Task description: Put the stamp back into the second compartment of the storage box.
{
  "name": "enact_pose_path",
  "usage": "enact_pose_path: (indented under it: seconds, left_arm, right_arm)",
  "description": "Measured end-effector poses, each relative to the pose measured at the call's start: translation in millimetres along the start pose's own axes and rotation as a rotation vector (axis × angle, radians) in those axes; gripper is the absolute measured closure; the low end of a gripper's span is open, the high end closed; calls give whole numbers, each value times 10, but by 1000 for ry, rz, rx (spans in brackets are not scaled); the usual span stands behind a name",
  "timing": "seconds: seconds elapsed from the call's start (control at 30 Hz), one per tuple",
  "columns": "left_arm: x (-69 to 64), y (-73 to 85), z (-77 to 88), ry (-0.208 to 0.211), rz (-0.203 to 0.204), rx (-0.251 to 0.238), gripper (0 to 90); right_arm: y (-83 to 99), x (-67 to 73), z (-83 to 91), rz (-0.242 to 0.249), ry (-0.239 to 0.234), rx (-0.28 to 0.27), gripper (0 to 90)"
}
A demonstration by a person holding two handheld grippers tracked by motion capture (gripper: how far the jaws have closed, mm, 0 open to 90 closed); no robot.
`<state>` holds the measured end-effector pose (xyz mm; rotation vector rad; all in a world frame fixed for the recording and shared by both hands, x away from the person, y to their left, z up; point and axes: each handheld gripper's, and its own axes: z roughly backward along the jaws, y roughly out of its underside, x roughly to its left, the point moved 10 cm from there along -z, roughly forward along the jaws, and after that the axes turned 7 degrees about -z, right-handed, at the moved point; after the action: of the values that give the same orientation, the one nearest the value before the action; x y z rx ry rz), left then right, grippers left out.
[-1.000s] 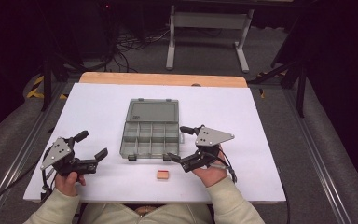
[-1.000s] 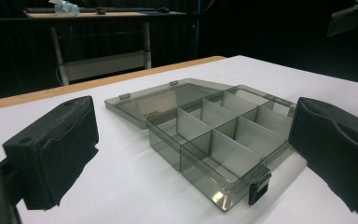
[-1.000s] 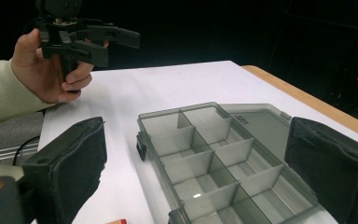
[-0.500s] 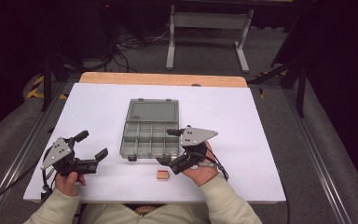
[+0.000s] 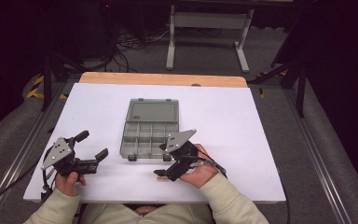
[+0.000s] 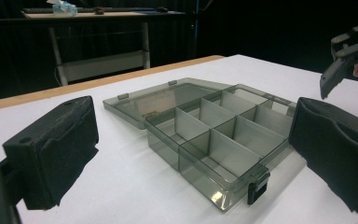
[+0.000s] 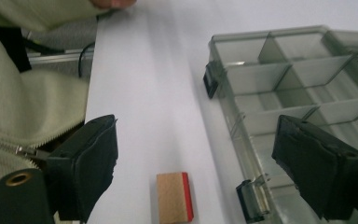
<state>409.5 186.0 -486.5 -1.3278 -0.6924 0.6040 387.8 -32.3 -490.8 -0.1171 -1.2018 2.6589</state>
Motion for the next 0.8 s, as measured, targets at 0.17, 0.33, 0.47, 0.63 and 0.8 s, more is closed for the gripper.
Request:
enact_pose_path:
  seconds: [0.17,0.33,0.47,0.63,0.8]
  left_arm:
    - [-2,-3,-1,0,-1,-3,23]
    - [-1,-3,-1,0,0,-3,23]
    - [-5,-2,-3,2,-1,-2,23]
    - [-10,-2,-6,4,-1,-1,23]
    - [-9,-1,-3,4,-4,0,23]
  right_arm:
    - [98,41,-98,22,-16,105,148]
    - [172,56,-158,41,-17,187,158]
    - [224,59,-190,41,-18,248,170]
    - [283,59,-224,44,-15,307,185]
    - [350,67,-250,32,-25,360,212]
